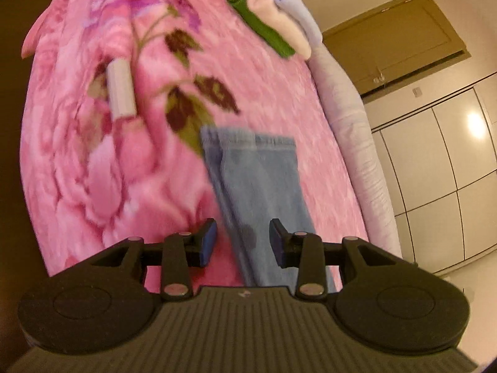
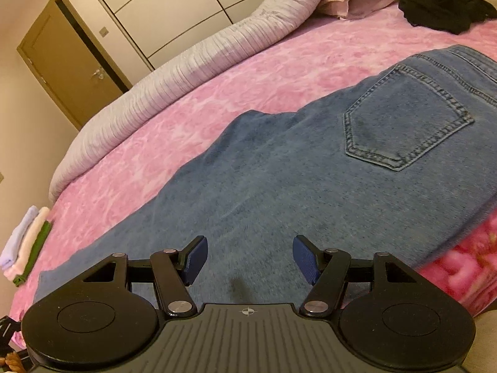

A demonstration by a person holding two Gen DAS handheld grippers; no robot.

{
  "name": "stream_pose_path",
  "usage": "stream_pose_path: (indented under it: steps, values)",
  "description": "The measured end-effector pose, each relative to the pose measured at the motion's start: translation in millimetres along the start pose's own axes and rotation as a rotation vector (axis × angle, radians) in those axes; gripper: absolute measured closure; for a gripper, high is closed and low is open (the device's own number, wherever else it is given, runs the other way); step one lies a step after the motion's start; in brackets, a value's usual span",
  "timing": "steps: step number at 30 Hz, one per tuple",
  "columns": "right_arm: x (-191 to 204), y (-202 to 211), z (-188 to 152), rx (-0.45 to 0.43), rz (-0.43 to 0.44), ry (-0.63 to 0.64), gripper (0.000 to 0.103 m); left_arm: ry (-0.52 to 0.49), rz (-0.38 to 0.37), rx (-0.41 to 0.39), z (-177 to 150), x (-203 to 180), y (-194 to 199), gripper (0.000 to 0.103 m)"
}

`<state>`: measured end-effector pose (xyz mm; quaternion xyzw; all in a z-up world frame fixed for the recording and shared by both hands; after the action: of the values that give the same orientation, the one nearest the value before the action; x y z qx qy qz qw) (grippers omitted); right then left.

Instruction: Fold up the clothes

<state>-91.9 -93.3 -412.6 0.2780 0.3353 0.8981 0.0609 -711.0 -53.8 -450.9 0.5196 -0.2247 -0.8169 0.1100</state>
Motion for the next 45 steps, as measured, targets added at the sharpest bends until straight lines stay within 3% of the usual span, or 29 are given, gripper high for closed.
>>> stream_pose_path:
  steps: [5,8,11,15,17,20,23,27,29,31,35,39,41,45]
  values:
    - [3,-10,6,-0.001,-0.015,0.001,0.038,0.017,-0.02,-0.041,8,2,-10,0.072]
    - [4,-15,10,-0.005,-0.03,0.013,0.038,-0.07,0.015,-0.054,5,-4,-12,0.077]
    - [1,-17,13,-0.008,-0.038,0.012,0.038,-0.174,0.059,-0.064,2,-12,-14,0.093]
    - [-6,-16,17,-0.017,-0.04,0.006,0.038,-0.47,0.11,-0.096,-9,-56,-8,0.098]
    - [-9,-15,19,-0.021,-0.041,0.003,0.038,-0.628,0.085,-0.11,-26,-90,-3,0.098]
    - [-19,-7,21,-0.04,-0.048,-0.012,0.038,-0.893,-0.032,-0.109,-75,-156,13,0.098]
    - [-34,2,24,-0.06,-0.061,-0.04,0.038,-1.124,-0.197,-0.052,-155,-211,29,0.098]
    - [-61,19,30,-0.089,-0.081,-0.094,0.038,-1.269,-0.352,0.137,-273,-231,26,0.095]
    - [-72,27,33,-0.103,-0.091,-0.114,0.038,-1.34,-0.341,0.277,-333,-216,7,0.092]
    - [-82,34,36,-0.113,-0.095,-0.131,0.038,-1.421,-0.269,0.363,-380,-196,-8,0.091]
    - [-85,41,39,-0.11,-0.071,-0.139,0.038,-1.413,-0.307,0.415,-386,-194,10,0.084]
    - [-79,41,38,-0.088,-0.02,-0.133,0.038,-1.264,-0.39,0.473,-344,-202,34,0.083]
    - [-66,35,33,-0.043,0.052,-0.143,0.038,-1.175,-0.361,0.458,-313,-198,36,0.083]
    - [-31,12,14,0.129,0.266,-0.204,0.039,-1.009,-0.284,0.43,-260,-179,30,0.085]
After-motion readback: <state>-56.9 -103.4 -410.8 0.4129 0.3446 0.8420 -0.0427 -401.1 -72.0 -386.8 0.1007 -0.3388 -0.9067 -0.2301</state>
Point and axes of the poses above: each gripper's, at about its wrist camera, not at the fingertips, and y roughly against the way its jaws point, x to its left, z to its top, the point moved 6 cm from there along -y, roughly the way its jaws point, and after that the axes turned 3 degrees about -z, right-handed, at the moved point
